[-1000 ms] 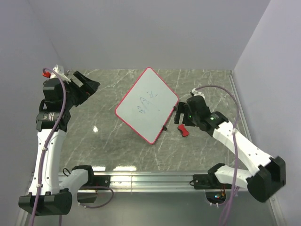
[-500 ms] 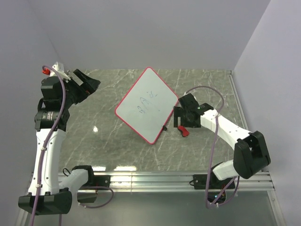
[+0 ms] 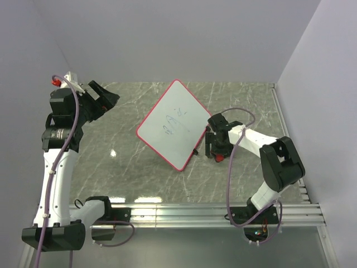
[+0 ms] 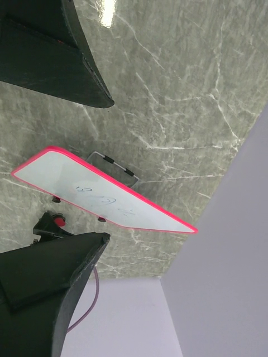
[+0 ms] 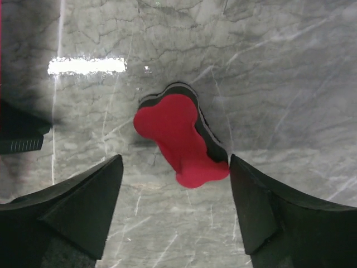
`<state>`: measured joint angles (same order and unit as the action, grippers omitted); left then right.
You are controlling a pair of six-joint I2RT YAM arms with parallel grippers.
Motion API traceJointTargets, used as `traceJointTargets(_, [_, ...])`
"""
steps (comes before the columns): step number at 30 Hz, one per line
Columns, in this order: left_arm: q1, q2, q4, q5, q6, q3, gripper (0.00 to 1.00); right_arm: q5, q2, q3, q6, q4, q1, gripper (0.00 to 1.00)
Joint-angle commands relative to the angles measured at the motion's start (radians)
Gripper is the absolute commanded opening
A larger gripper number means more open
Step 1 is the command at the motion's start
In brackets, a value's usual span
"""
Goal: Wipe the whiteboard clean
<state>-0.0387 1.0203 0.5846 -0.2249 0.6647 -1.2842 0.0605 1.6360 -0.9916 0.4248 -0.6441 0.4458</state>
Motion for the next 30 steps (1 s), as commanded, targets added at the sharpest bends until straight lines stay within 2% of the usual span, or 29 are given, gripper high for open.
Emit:
traceJointTargets(1, [0.0,0.003,-0.022,-0.019,-0.028,-0.037,0.99,-0.014,0.021,-0.039,0.012,0.026,-0.007,0.81])
traceJointTargets(7, [0.0,0.009,-0.016,-0.013,-0.036,-0.04,0.99,-0.011,0.061,-0.032,0.014,0.046,-0.006,0.73])
traceJointTargets(19, [0.002,0.035,-0.075,-0.067,-0.014,-0.003,0.96,0.107,0.139,-0.153,-0.001,-0.014,-0.007,0.72])
traceJointTargets(21, [0.002,0.037,-0.08,-0.071,-0.011,-0.004,0.96,0.104,0.153,-0.16,-0.011,-0.019,-0.006,0.67])
traceJointTargets(23, [0.003,0.043,-0.08,-0.071,-0.013,-0.012,0.96,0.085,0.162,-0.154,-0.009,-0.019,-0.006,0.62])
traceJointTargets(30, [0.005,0.043,-0.077,-0.059,-0.022,-0.004,0.96,0.065,0.107,-0.081,0.009,-0.005,-0.004,0.62])
